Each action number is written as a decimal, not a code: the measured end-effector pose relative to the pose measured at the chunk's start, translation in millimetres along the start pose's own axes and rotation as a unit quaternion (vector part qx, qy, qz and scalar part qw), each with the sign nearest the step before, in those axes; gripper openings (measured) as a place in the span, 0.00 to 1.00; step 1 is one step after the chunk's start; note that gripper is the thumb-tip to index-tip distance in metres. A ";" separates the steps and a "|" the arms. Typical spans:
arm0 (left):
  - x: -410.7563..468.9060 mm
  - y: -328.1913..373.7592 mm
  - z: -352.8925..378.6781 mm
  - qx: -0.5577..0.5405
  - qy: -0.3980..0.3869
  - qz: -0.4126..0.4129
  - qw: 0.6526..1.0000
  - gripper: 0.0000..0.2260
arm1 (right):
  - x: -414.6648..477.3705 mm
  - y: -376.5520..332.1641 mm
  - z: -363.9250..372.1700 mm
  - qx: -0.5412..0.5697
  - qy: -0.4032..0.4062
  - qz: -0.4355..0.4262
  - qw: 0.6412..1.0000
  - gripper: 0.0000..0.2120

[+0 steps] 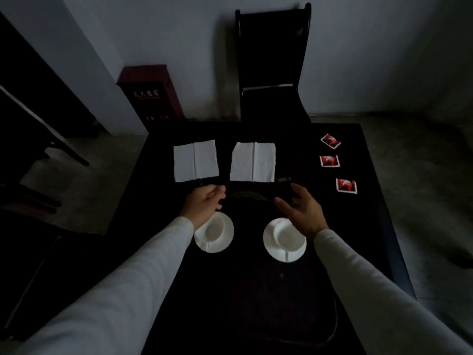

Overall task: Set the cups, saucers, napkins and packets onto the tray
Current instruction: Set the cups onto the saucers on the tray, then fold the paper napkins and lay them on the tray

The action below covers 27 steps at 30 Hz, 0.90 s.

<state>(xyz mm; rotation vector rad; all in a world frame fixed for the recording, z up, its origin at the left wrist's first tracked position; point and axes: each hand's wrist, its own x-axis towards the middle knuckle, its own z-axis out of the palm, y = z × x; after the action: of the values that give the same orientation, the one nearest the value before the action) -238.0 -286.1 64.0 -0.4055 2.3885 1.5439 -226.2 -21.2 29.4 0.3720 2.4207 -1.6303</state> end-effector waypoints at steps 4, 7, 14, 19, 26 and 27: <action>47.1 4.2 -2.4 0.064 -0.027 0.048 0.996 0.07 | 40.3 -5.4 11.9 -0.046 0.016 -0.009 0.999 0.29; 86.5 1.6 8.4 0.137 -0.060 0.086 0.985 0.10 | 79.0 -3.2 23.6 -0.076 0.019 0.001 0.997 0.31; 182.3 -5.7 60.6 0.172 -0.069 0.159 0.970 0.12 | 176.3 19.5 51.9 -0.103 0.055 0.064 0.991 0.32; 231.5 -15.4 88.5 0.160 -0.058 0.158 0.973 0.14 | 227.0 38.4 67.8 -0.082 0.076 0.109 0.988 0.29; 250.8 -31.6 95.7 0.143 -0.092 0.094 0.981 0.14 | 253.1 41.1 78.1 -0.085 0.107 0.167 0.976 0.13; 253.3 -33.1 95.0 0.139 -0.091 0.092 0.982 0.14 | 253.1 39.5 80.3 -0.091 0.117 0.164 0.975 0.13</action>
<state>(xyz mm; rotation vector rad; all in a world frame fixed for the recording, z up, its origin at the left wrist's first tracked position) -453.1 -234.4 -95.1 0.0150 2.5007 1.2268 -451.9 -57.1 -111.6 0.9221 2.4781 -1.2768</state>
